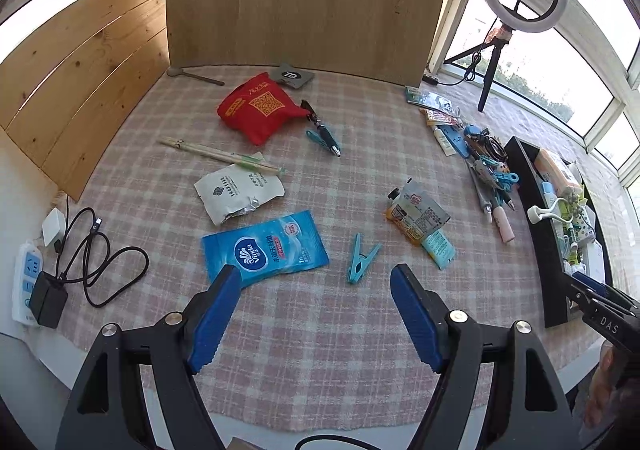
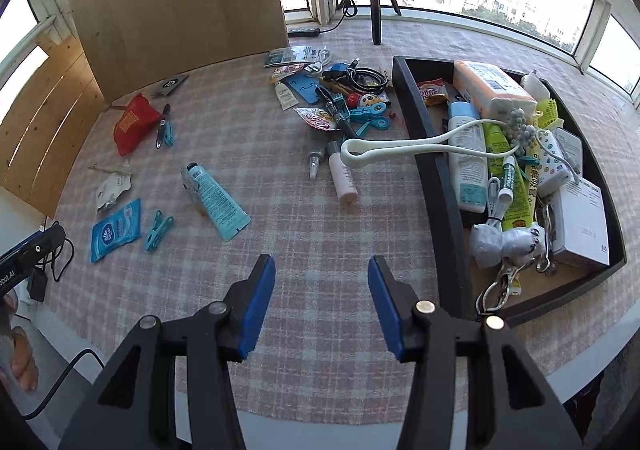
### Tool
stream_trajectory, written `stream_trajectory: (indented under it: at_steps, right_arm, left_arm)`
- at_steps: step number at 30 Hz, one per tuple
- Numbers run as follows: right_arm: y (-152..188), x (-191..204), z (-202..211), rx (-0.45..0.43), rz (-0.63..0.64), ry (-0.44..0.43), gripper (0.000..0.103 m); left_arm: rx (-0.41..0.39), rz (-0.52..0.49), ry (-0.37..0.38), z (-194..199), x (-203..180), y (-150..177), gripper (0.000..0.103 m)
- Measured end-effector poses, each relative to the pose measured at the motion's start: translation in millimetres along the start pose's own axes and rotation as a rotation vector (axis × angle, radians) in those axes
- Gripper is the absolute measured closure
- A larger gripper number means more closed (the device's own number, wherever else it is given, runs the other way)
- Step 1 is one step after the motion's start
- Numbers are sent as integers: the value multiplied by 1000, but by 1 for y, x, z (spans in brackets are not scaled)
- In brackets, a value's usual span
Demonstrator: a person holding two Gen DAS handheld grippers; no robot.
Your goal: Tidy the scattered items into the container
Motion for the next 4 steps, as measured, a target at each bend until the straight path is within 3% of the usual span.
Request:
stream_trajectory:
  at_steps: [4]
  right_arm:
    - [3,6,0,0,0,1,55]
  left_arm:
    - [-2,-3,-7,-1,2,3,28]
Point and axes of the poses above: each gripper's, at about its wrist camera, not at the fingertips, and z roughly against the way its jaws point, x to its left, y to its underside, the point moved 6 cm from there along -z, roughly the way its jaws point, and after that the axes turned 9 degrees about y, right-handed, at the moved point
